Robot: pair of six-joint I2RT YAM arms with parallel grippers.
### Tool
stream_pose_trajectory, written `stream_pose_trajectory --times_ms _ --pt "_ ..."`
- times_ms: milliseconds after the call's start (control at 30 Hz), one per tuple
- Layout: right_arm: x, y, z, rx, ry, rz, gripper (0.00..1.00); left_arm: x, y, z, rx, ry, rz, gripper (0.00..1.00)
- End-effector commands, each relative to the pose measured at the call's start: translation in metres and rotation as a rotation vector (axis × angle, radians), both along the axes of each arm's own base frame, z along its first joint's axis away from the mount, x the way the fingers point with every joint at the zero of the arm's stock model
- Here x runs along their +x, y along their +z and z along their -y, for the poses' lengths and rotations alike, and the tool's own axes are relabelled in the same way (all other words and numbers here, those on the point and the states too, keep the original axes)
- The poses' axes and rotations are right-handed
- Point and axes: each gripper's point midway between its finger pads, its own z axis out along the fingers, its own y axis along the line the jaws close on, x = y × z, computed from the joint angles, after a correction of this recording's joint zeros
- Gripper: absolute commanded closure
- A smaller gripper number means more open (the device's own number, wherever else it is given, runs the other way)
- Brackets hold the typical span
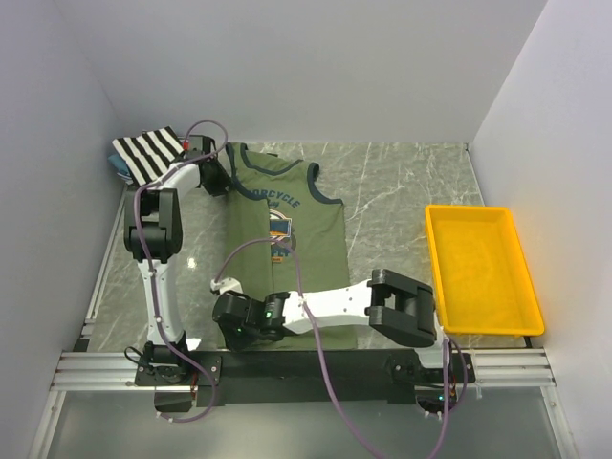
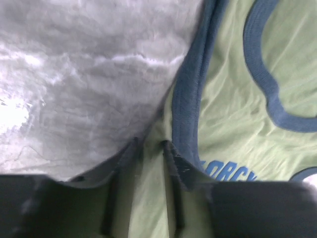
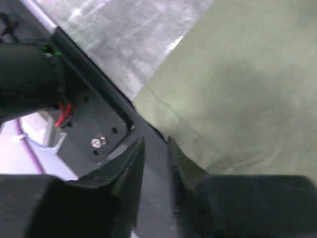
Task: Fold and stack the tank tops
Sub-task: Fold the tank top
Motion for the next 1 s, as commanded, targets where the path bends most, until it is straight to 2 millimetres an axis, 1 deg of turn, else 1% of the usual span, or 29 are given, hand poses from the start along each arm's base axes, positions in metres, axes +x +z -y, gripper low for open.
stream_pose_trajectory --times_ms 0,33,67,133,167,200,233,267,300,333,367,400,433,467,500,533,567,600,633,667,700,733,767,800,833,867,900,933,967 --pt "0.005 0.038 -0.004 0.085 -0.001 0.004 0.66 0.014 0.038 -0.013 0.05 0.016 0.108 0.61" --pt "0.01 0.043 0.0 0.094 -0.016 0.007 0.64 0.014 0.047 -0.014 0.055 0.014 0.125 0.56" --pt "0.014 0.05 0.004 0.109 -0.031 0.011 0.64 0.015 0.065 -0.014 0.055 0.011 0.158 0.54" --pt "0.033 0.068 0.023 0.147 -0.09 0.016 0.63 0.013 0.083 -0.013 0.056 0.012 0.187 0.5" --pt "0.042 0.075 0.03 0.166 -0.12 0.019 0.63 0.012 0.107 -0.012 0.045 0.01 0.232 0.5" --pt "0.056 0.088 0.048 0.195 -0.17 0.018 0.63 0.01 0.117 -0.011 0.04 0.013 0.252 0.49" --pt "0.065 0.11 0.059 0.244 -0.203 0.031 0.63 0.003 0.134 -0.009 0.038 0.017 0.28 0.48" --pt "0.075 0.099 0.069 0.215 -0.24 0.029 0.63 0.0 0.141 -0.007 0.037 0.015 0.293 0.48" --pt "0.084 0.119 0.082 0.259 -0.276 0.041 0.63 -0.004 0.15 -0.005 0.031 0.019 0.307 0.47" --pt "0.108 0.114 0.103 0.246 -0.356 0.046 0.63 -0.013 0.148 0.002 0.029 0.013 0.298 0.48" --pt "0.119 0.116 0.117 0.241 -0.399 0.05 0.63 -0.021 0.169 0.007 0.014 0.017 0.336 0.49" --pt "0.133 0.123 0.134 0.256 -0.448 0.068 0.63 -0.033 0.164 0.023 0.015 -0.006 0.331 0.49" --pt "0.162 0.126 0.158 0.256 -0.53 0.079 0.63 -0.042 0.169 0.034 0.015 -0.024 0.34 0.5" --pt "0.177 0.127 0.173 0.252 -0.571 0.077 0.63 -0.055 0.185 0.046 0.003 -0.048 0.369 0.51" --pt "0.19 0.131 0.186 0.26 -0.595 0.094 0.63 -0.063 0.188 0.052 0.024 -0.043 0.375 0.52" --pt "0.221 0.134 0.212 0.275 -0.674 0.106 0.63 -0.082 0.174 0.076 0.042 -0.084 0.349 0.54" --pt "0.233 0.133 0.223 0.276 -0.696 0.106 0.63 -0.096 0.184 0.086 0.036 -0.095 0.369 0.55" --pt "0.248 0.128 0.231 0.258 -0.702 0.106 0.63 -0.121 0.165 0.113 0.036 -0.159 0.332 0.57" --pt "0.261 0.126 0.24 0.257 -0.712 0.096 0.63 -0.133 0.161 0.123 0.041 -0.179 0.329 0.59" --pt "0.282 0.112 0.256 0.249 -0.746 0.07 0.63 -0.147 0.163 0.133 0.025 -0.189 0.331 0.6" --pt "0.296 0.114 0.261 0.264 -0.746 0.073 0.64 -0.172 0.146 0.156 0.023 -0.257 0.295 0.61" --pt "0.308 0.111 0.265 0.27 -0.744 0.065 0.64 -0.184 0.14 0.164 0.029 -0.275 0.283 0.62" --pt "0.324 0.09 0.276 0.236 -0.771 0.028 0.64 -0.196 0.139 0.173 0.016 -0.285 0.278 0.62" --pt "0.341 0.097 0.278 0.238 -0.767 0.052 0.64 -0.22 0.127 0.192 0.021 -0.347 0.254 0.62" --pt "0.349 0.091 0.281 0.226 -0.769 0.043 0.64 -0.232 0.124 0.201 0.018 -0.37 0.248 0.62" --pt "0.357 0.071 0.285 0.194 -0.779 0.005 0.64 -0.242 0.124 0.208 0.008 -0.378 0.25 0.62" --pt "0.371 0.076 0.29 0.206 -0.791 0.018 0.65 -0.255 0.116 0.215 0.007 -0.403 0.233 0.62" --pt "0.378 0.071 0.295 0.193 -0.802 0.016 0.65 -0.273 0.113 0.231 -0.005 -0.453 0.224 0.62" --pt "0.382 0.052 0.297 0.155 -0.812 -0.013 0.64 -0.282 0.112 0.241 -0.024 -0.474 0.222 0.62"
